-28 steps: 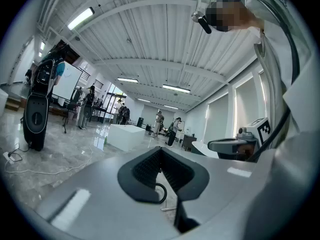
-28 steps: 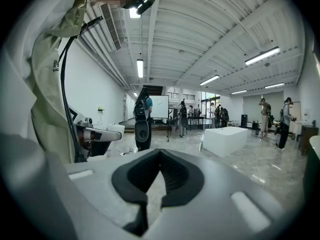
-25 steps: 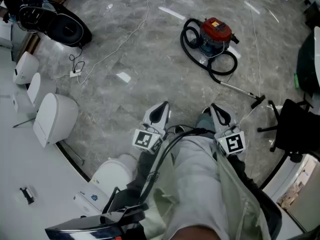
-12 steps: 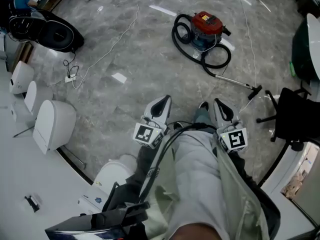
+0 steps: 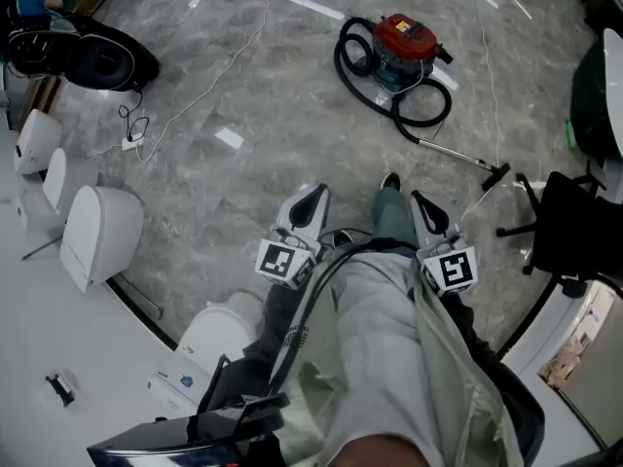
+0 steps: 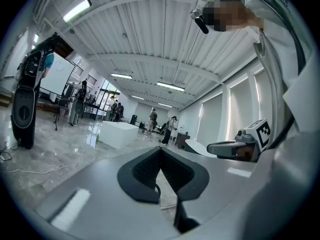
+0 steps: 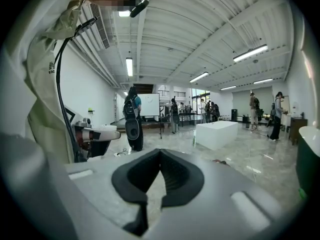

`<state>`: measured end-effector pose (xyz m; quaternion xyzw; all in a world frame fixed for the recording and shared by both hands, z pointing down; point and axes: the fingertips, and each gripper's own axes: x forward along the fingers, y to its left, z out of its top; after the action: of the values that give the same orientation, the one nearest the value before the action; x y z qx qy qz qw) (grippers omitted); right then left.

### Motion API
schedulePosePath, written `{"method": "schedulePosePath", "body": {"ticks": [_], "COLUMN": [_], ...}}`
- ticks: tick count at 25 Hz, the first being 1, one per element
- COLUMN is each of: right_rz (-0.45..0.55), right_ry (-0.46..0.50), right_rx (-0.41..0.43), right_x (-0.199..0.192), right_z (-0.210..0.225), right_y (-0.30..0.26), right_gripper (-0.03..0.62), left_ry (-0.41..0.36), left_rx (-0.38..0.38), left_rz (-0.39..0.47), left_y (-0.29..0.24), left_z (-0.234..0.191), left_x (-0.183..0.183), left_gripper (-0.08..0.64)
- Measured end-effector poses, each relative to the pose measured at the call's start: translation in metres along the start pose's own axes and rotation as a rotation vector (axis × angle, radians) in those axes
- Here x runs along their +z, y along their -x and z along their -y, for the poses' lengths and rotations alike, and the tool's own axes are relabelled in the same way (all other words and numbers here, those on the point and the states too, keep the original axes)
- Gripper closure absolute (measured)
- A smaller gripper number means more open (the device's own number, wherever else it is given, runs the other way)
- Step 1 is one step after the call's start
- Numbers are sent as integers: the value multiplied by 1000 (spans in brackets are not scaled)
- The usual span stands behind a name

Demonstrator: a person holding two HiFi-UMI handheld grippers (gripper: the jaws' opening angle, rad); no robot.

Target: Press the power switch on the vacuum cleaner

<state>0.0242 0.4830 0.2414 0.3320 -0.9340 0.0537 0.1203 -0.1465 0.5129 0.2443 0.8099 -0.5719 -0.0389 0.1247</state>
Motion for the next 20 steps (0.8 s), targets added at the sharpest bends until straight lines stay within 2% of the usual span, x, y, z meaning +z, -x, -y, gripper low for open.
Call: {"method": "schedulePosePath", "body": {"ticks": [6,12,17,20], "right_rz": [-3,4,-18,-26], "right_ry": [-43,-52,-73,-94], "right_rx": [74,123,91,19], "right_x": [-7,9,15,10], "right_z": [37,120,215,276], "right_y": [-58,-125,-148,-153], "right_gripper": [591,591,591,591], "left_ry": [11,6,9,20], "left_rx": [79,127,78,31], "left_rz": [-48,-66,-97,-104], "left_y": [-42,-135,-230,-281], "left_z": [-32,-64,-56,-47], "left_x": [-4,15,23,18], "left_gripper": [555,555,555,555]}}
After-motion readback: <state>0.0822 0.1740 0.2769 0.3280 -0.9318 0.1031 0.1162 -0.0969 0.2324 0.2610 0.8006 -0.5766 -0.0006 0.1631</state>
